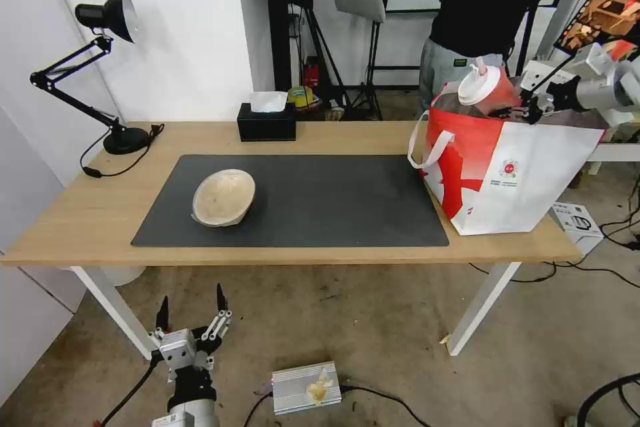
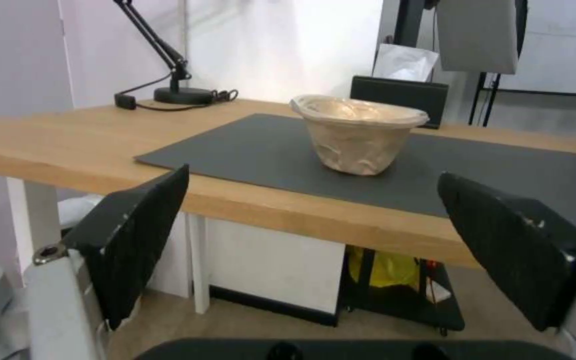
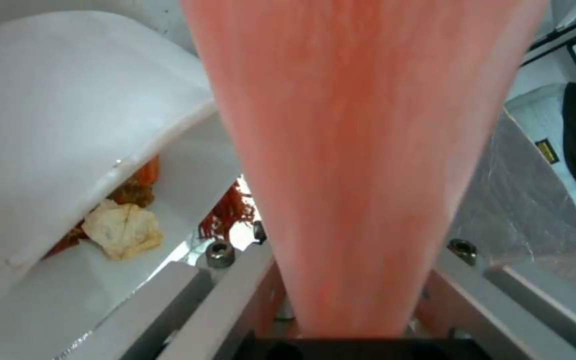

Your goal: Pick up the trash from the table and place it into the takeout bag.

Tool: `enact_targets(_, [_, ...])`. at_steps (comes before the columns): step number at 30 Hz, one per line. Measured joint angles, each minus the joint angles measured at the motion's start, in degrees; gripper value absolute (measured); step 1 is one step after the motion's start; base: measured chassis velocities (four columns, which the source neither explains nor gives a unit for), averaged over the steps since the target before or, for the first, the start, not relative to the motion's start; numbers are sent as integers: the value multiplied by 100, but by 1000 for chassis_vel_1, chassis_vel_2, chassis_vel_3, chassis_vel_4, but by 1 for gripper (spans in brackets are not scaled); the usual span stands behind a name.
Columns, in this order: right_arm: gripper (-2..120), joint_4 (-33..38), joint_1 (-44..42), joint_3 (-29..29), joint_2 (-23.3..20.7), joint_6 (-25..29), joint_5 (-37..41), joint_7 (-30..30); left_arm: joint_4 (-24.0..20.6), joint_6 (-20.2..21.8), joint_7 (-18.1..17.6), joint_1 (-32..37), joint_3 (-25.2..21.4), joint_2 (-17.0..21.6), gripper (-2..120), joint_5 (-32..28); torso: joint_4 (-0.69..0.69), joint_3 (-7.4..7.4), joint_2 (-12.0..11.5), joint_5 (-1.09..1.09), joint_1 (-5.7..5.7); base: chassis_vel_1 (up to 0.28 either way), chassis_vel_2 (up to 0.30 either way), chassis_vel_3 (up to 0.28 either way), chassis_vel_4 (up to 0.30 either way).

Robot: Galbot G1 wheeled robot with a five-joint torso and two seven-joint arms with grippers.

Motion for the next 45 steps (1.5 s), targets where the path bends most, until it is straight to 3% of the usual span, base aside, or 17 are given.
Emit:
enact_targets(2, [6, 3, 1, 2, -11, 1, 2, -2, -8, -1, 0, 7, -1, 0, 100, 1, 0, 0, 0, 0, 0, 0, 0, 0, 0])
enact_targets(25, [93, 76, 43, 9, -109, 16, 38, 68, -113, -32, -14, 120, -10, -3, 100, 126, 0, 0, 0, 0, 0, 0, 0, 0, 0])
enact_targets(30, [100, 14, 61, 10, -78, 37, 41, 70, -138, -33, -17, 125, -44, -3, 100, 128, 0, 0, 0, 0, 0, 0, 0, 0, 0])
enact_targets(45, [100, 266, 7, 156, -200, 57, 211, 161, -114, -32, -24, 88, -65, 1, 100, 122, 0, 0, 0, 0, 0, 0, 0, 0, 0])
